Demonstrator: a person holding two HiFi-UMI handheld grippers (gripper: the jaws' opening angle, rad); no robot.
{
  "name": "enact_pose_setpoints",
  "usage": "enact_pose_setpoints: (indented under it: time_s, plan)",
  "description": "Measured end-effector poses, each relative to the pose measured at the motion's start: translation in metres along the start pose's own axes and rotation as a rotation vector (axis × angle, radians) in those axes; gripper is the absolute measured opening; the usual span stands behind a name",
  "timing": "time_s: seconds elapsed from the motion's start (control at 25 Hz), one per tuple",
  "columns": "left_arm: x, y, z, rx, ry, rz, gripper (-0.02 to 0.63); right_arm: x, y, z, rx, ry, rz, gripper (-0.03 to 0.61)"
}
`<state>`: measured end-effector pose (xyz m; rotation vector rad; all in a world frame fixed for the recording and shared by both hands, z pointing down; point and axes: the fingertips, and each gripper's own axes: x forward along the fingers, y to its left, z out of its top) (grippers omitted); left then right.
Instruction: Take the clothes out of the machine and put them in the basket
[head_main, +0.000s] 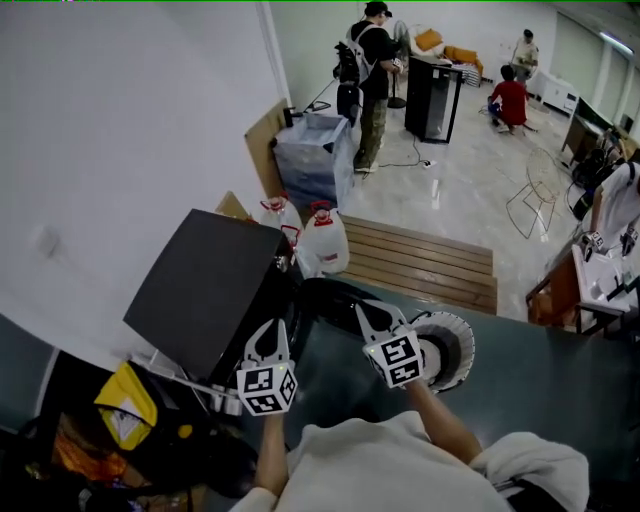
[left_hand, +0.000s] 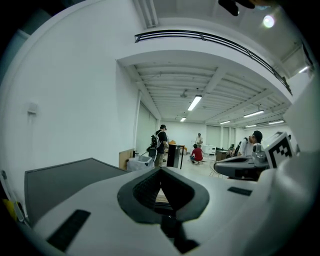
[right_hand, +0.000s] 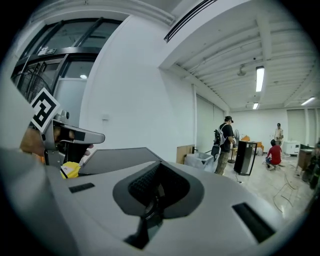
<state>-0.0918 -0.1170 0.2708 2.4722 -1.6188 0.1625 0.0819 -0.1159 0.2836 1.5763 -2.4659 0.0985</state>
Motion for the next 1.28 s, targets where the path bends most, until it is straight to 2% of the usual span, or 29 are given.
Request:
enact_pose_setpoints:
  time_s: [0.24, 0.4, 1.28]
  plan:
    - [-0.022, 0.014, 0.006, 0.002, -0.021, 0.022, 0.018, -0.002, 0.03, 0.002, -0.007, -0.003, 0.03, 0.021]
    - [-0.032, 0.021, -0.004, -0.013, -0.006, 0.034, 0.018, -0.002, 0.041, -0.001, -0.01, 0.003, 0.04, 0.021]
    - [-0.019, 0.031, -0.008, -0.005, 0.006, 0.009, 0.018, 0.012, 0.044, -0.005, -0.035, 0.033, 0.035, 0.021]
